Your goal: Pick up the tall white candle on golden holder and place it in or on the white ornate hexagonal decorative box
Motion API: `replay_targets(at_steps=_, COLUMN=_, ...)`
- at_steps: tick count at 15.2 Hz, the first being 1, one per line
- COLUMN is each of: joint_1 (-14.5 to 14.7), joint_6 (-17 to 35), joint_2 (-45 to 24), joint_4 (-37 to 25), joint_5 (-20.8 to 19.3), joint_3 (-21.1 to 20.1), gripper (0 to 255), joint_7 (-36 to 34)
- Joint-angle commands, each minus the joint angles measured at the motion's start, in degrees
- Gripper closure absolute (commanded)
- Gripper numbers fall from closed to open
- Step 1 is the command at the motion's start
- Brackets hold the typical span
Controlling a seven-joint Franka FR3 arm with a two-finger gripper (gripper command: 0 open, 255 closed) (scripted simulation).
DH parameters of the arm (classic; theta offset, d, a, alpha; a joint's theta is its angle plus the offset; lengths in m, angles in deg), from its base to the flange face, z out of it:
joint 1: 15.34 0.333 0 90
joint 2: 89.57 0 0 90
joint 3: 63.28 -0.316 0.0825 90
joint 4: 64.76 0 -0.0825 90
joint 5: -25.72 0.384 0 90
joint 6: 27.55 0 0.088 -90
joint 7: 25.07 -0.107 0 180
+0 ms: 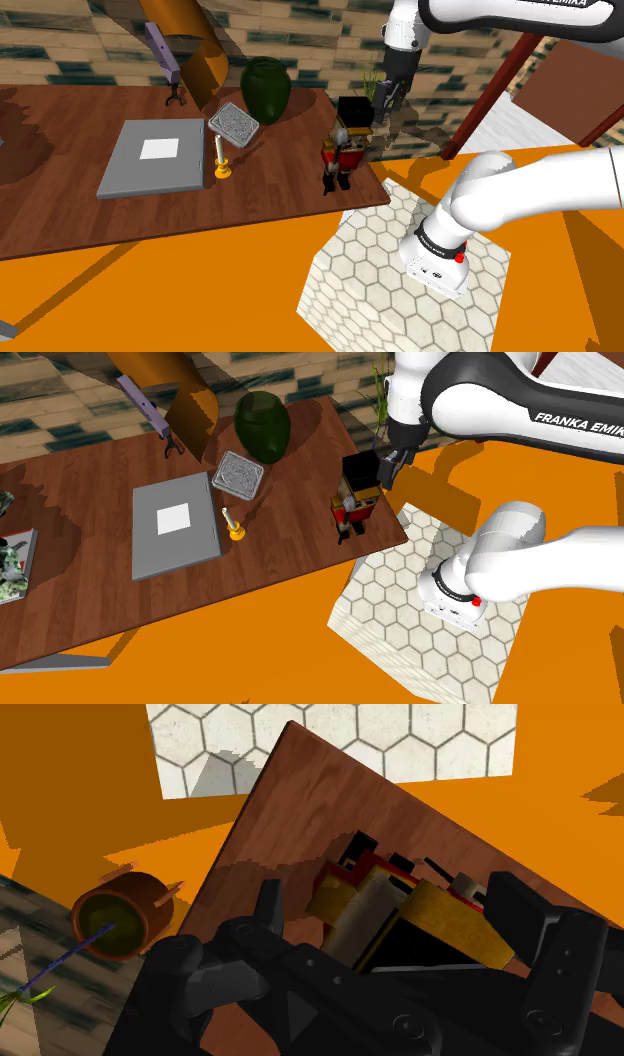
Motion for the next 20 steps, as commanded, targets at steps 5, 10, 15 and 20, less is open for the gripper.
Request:
replay_targets(at_steps=5, joint_1=1.6, joint_6=10.1, joint_2=-3.6, joint_4=2.9, joint_5=1.4, joint_3=-1.4, gripper=0, joint_7=0.1)
replay_targets(at_steps=10, joint_1=4.0, joint_6=22.8, joint_2=-9.8, joint_4=4.7, joint_5=2.6, joint_3=-2.9, gripper=0, joint_7=0.0)
replay_targets(at_steps=15, joint_1=8.9, joint_6=35.1, joint_2=-17.8, joint_4=4.4, joint_5=1.7, joint_3=-1.9, gripper=0, joint_7=-1.2)
replay_targets(at_steps=20, joint_1=10.3, joint_6=46.4, joint_2=-26.7, joint_4=2.1, joint_5=1.7, joint_3=-3.7, gripper=0, joint_7=-1.1)
